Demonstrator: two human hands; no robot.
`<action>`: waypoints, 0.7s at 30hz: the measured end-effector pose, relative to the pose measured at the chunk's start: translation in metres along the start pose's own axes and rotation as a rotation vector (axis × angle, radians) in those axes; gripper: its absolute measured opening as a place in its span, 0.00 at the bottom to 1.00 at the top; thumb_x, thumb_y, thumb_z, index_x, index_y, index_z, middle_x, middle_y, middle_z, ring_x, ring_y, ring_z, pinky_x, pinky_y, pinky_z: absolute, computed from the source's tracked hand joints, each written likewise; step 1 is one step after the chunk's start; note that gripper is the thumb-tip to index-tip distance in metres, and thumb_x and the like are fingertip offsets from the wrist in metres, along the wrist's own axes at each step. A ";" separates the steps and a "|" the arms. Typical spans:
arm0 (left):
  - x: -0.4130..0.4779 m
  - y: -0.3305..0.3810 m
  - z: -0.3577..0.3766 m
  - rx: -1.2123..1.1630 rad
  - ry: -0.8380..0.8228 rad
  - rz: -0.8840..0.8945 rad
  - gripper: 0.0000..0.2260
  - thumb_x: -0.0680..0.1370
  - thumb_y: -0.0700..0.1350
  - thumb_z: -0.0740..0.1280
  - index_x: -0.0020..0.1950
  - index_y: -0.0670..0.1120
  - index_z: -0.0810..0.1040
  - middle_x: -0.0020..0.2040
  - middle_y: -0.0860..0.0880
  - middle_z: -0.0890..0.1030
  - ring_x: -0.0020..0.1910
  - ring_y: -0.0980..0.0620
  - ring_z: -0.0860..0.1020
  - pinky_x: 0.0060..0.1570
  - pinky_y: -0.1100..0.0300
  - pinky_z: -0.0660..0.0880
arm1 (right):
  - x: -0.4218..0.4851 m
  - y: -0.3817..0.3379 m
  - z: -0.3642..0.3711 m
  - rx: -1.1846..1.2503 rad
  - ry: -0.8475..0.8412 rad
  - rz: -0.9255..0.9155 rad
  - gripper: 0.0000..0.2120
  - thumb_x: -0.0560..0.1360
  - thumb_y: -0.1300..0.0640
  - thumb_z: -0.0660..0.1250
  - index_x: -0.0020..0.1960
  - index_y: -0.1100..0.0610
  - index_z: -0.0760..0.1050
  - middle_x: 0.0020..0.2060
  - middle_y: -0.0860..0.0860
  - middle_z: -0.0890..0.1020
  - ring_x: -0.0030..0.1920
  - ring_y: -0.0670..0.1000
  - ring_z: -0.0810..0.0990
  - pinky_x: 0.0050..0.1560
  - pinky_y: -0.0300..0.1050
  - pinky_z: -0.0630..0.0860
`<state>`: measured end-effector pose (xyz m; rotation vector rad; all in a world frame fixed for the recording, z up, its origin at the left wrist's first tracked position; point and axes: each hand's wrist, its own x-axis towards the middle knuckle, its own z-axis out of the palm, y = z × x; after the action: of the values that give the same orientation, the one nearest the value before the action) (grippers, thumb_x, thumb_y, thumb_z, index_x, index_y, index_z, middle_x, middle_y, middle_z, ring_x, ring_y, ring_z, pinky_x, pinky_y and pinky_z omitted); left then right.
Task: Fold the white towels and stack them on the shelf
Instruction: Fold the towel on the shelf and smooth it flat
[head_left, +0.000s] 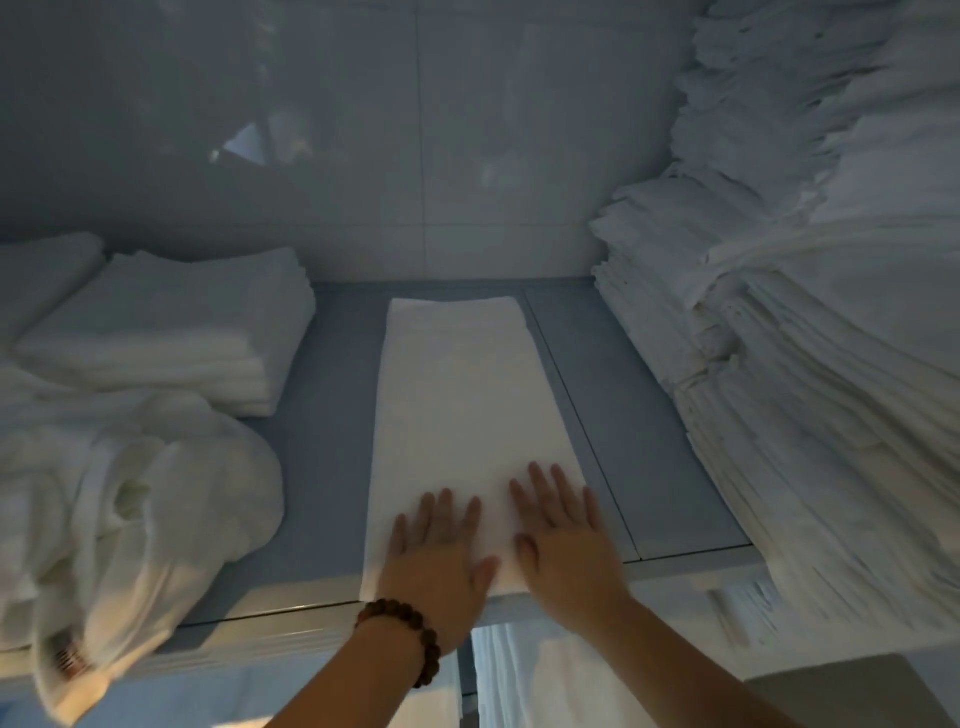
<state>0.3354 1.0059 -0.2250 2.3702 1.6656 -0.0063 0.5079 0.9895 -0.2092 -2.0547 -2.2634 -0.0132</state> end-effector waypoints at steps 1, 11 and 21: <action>-0.002 0.006 0.004 -0.023 0.012 0.046 0.28 0.78 0.64 0.39 0.74 0.56 0.33 0.76 0.50 0.35 0.74 0.49 0.34 0.69 0.50 0.32 | -0.003 -0.005 0.004 0.028 -0.020 -0.078 0.25 0.79 0.48 0.45 0.76 0.48 0.53 0.76 0.50 0.51 0.76 0.57 0.49 0.73 0.60 0.47; -0.021 -0.002 0.020 0.093 0.110 0.041 0.40 0.76 0.64 0.56 0.68 0.60 0.24 0.76 0.47 0.34 0.72 0.45 0.31 0.71 0.45 0.32 | -0.021 0.014 0.013 0.022 -0.160 -0.114 0.41 0.71 0.27 0.39 0.74 0.48 0.31 0.72 0.51 0.31 0.74 0.53 0.32 0.74 0.50 0.34; -0.061 0.007 0.006 0.182 0.031 -0.033 0.36 0.78 0.35 0.54 0.74 0.56 0.34 0.77 0.44 0.40 0.75 0.38 0.39 0.72 0.38 0.41 | -0.052 0.001 -0.001 -0.101 -0.216 -0.093 0.38 0.78 0.62 0.58 0.76 0.52 0.35 0.76 0.60 0.42 0.76 0.61 0.42 0.76 0.54 0.43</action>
<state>0.3217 0.9457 -0.2208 2.4846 1.7877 -0.1333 0.5133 0.9382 -0.2116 -2.0893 -2.5334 0.0958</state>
